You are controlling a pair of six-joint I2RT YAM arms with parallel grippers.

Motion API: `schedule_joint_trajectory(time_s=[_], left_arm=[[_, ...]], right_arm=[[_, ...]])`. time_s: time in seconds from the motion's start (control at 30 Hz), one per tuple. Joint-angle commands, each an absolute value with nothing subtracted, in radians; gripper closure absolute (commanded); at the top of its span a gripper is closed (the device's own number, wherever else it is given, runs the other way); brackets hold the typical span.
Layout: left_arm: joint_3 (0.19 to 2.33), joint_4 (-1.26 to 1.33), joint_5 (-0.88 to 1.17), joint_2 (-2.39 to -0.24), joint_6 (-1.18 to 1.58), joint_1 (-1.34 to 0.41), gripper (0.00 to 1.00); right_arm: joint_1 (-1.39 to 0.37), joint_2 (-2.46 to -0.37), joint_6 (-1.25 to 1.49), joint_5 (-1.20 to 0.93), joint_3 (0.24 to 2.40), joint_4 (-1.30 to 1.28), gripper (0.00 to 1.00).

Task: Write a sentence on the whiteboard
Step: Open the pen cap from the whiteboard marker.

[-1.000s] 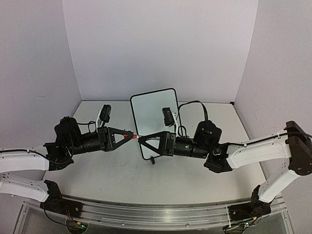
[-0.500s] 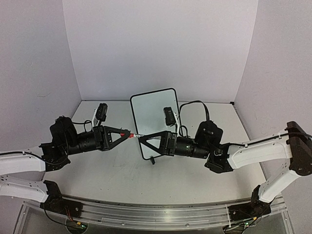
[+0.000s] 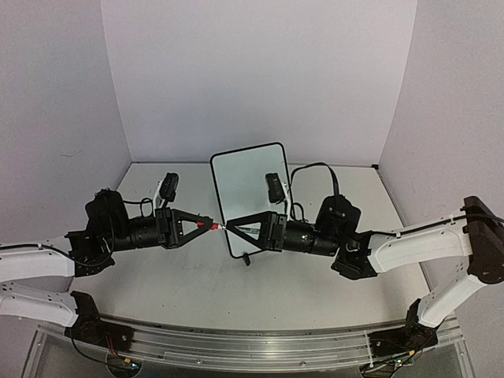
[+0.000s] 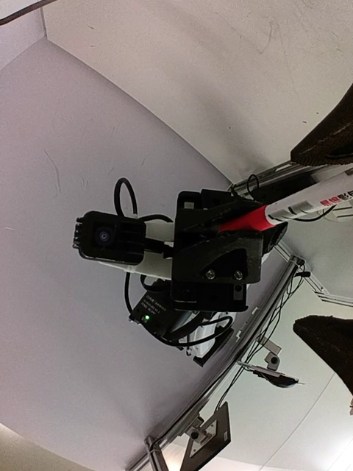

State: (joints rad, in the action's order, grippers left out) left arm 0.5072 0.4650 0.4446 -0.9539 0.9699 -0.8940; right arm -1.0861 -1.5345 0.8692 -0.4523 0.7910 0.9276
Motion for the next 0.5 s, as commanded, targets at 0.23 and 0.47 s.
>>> schedule_joint_trajectory(time_s=[0.23, 0.47], left_arm=[[0.530, 0.450, 0.479, -0.995, 0.982, -0.896, 1.00], [0.536, 0.440, 0.488, -1.013, 0.984, -0.895, 1.00]], right_arm=[[-1.084, -1.539, 0.872, -0.485, 0.822, 0.983, 0.49], [-1.084, -1.556, 0.878, -0.498, 0.833, 0.983, 0.62]])
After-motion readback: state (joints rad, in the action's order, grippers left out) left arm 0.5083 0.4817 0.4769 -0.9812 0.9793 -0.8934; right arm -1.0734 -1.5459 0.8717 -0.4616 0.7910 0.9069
